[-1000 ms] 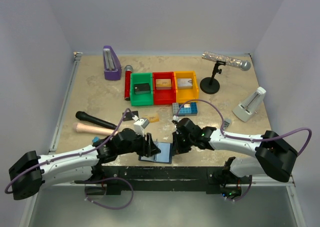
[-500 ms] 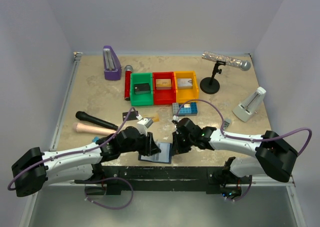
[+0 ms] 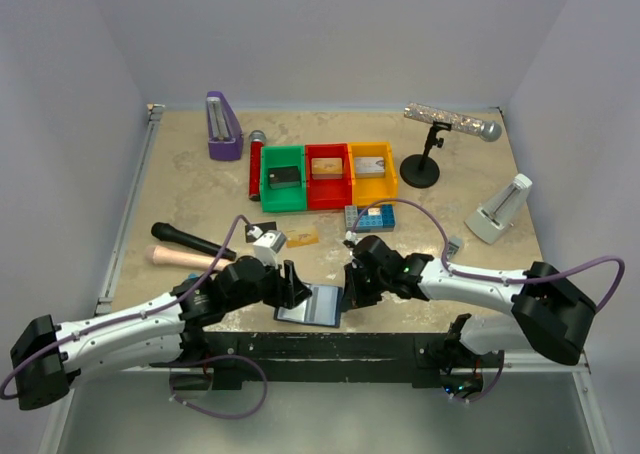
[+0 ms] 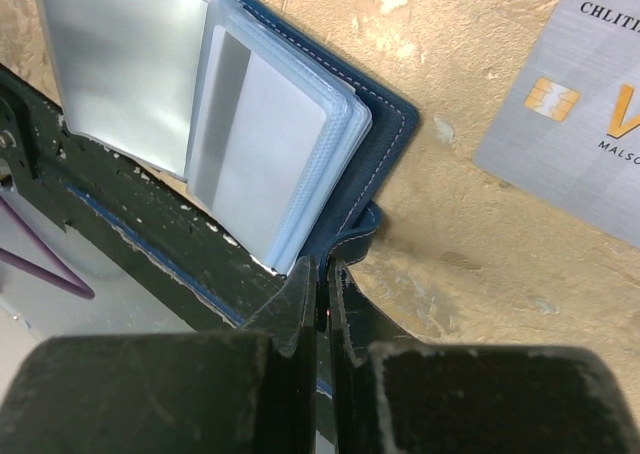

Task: Take the credit cards out of the card holder
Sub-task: Remove the credit card from the card holder.

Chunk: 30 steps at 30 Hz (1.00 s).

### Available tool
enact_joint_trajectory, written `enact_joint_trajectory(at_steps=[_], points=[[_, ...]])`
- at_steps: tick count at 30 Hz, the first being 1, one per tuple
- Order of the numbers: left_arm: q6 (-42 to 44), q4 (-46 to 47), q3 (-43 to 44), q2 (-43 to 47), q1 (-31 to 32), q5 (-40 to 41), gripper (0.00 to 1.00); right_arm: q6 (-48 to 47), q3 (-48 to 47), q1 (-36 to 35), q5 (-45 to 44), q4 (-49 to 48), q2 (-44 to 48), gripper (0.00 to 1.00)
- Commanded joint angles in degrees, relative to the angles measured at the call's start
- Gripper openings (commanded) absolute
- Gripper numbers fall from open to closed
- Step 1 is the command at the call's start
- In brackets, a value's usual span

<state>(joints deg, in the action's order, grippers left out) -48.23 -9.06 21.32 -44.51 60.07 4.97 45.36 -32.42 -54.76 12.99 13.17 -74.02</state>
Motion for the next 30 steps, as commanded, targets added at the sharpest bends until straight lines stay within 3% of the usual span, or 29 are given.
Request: enact_joint_trajectory(at_steps=[1,6,12,30], points=[[3.6,1.8,2.9,-4.9,0.4,-1.4,0.65,-0.8,0.3,-0.3,0.5,-2.7,2.6,0.0],[4.9,4.5,5.3,-13.2,2.2,-2.1,0.72,-0.5,0.4,-0.3,2.3,-4.5,5.5,0.0],[5.5,4.8,6.7,-15.5,2.3,-1.6,0.73,-0.7,0.3,-0.3,3.4,-4.5,7.5,0.0],[5.3,2.9,8.5,-21.0,2.3,-0.7,0.64,0.0,0.5,-0.3,5.9,-7.4,8.6,0.0]])
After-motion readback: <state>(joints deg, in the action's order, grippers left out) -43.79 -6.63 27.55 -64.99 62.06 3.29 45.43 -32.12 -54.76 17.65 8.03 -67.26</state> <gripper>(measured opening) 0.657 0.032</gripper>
